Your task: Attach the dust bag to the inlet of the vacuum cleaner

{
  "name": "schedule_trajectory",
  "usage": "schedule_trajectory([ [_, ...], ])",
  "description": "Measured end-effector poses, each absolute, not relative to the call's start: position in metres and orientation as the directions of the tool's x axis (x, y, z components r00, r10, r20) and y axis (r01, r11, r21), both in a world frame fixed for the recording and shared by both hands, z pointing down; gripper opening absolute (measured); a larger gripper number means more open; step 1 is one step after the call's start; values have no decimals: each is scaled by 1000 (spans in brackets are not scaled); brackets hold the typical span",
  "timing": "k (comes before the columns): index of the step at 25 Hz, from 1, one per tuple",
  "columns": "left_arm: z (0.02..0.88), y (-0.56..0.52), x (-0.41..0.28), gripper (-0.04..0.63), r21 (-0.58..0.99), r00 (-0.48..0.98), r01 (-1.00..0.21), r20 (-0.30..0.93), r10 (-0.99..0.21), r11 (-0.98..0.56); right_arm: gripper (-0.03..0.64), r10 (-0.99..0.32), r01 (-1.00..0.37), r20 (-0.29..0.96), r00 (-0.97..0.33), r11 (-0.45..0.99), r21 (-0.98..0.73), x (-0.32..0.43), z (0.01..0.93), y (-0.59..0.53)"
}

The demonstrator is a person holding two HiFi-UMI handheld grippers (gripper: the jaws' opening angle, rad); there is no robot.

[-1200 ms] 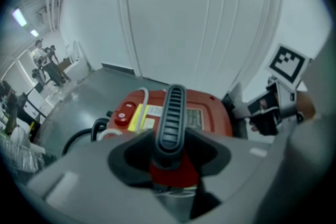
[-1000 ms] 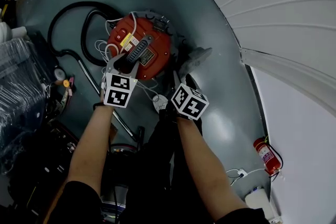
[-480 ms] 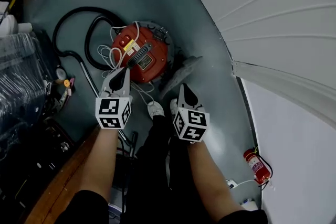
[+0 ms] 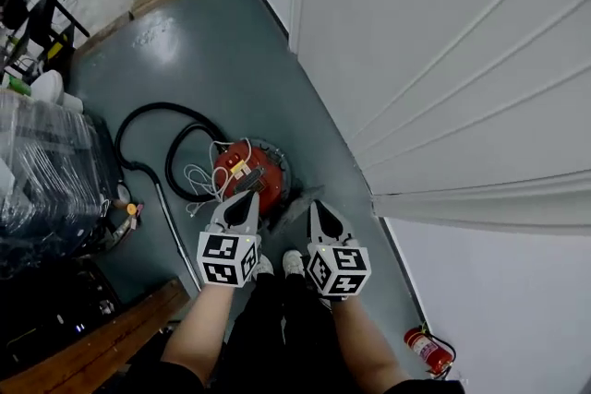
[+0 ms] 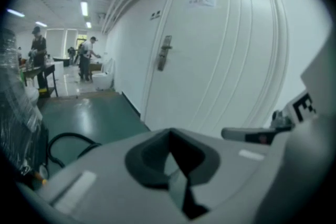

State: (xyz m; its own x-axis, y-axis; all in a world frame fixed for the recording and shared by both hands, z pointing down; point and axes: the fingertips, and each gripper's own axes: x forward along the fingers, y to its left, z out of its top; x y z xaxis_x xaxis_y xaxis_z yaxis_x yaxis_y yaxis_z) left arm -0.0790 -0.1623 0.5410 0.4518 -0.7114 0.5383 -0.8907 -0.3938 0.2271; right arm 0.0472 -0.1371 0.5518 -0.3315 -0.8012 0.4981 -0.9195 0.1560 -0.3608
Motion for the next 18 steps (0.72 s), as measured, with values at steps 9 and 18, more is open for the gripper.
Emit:
schedule_trajectory([
  [9,326,-143,-114,-3,169,339,-940,383,-860,-295,-5,-878,-898,237,-415,353,-264,21,316,-147],
  [18,211,-131,-141,-3,43,265,-964,207,-942,-262,-5,-860,-869,128,-494,486,-91,-25,212,-136],
])
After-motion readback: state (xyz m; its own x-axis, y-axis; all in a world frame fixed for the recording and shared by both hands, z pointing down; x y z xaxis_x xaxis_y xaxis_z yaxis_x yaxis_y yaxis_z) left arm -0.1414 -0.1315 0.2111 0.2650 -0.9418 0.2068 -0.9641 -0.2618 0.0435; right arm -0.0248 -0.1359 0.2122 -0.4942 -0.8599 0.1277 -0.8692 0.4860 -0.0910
